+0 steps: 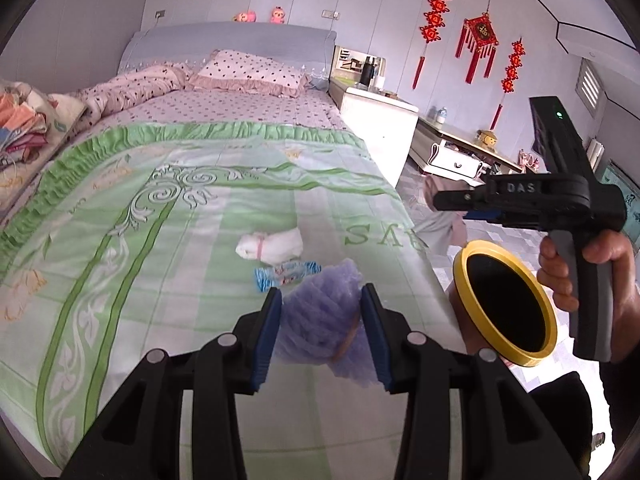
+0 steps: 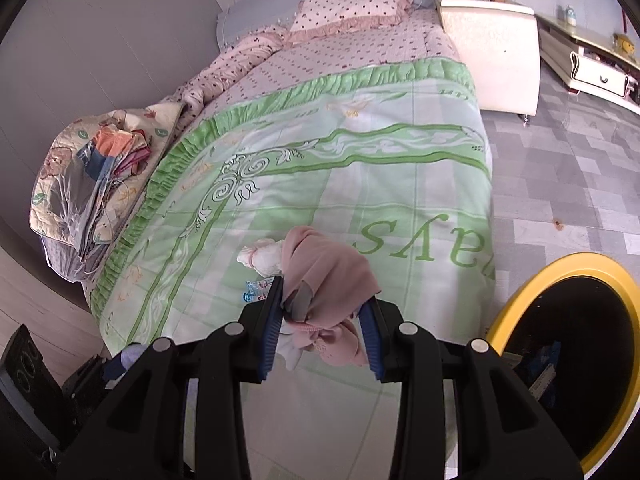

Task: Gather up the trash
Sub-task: 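Carry the purple mesh and pink cloth bundles with both grippers over the bin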

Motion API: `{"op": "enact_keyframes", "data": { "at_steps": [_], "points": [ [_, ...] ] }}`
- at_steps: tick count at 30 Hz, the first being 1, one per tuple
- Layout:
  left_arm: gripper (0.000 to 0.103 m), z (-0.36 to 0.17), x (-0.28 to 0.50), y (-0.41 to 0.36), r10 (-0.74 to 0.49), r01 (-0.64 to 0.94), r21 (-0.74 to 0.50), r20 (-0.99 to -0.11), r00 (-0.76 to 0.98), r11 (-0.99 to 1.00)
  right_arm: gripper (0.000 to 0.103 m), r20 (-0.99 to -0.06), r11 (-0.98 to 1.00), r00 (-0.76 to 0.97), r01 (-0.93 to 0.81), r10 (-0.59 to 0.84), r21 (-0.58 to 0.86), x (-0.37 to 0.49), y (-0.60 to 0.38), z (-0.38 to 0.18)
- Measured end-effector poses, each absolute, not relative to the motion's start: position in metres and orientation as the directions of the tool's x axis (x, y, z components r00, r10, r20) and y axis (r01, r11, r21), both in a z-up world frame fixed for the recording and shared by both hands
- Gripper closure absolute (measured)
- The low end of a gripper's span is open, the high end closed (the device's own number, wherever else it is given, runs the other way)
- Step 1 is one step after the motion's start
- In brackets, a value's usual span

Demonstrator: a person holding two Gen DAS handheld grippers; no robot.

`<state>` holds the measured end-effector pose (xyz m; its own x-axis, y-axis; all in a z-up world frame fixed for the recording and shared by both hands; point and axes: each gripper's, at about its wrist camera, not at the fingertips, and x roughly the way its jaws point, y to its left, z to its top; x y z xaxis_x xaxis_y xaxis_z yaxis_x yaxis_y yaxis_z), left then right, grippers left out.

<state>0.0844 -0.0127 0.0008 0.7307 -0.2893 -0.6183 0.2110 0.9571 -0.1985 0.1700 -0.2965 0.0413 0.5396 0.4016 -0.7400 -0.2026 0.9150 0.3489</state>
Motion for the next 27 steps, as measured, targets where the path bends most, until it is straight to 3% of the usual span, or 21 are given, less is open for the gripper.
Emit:
{"op": "enact_keyframes", "data": {
  "at_steps": [12,27],
  "points": [
    [0.065,0.026,0.095,-0.053,-0.318,0.266,-0.177,-0.599,0.735,0.948,0.069,-0.704,0.933,0.619,-0.160,0.349,0.322,0.130,-0.357,0.081],
    [0.065,0.044,0.113,-0.126,-0.383,0.374,-0.144,-0.590,0.711,0.916,0.069,-0.683,0.941,0.675,-0.049,0.279,0.335,0.091,-0.446,0.092]
  ]
}}
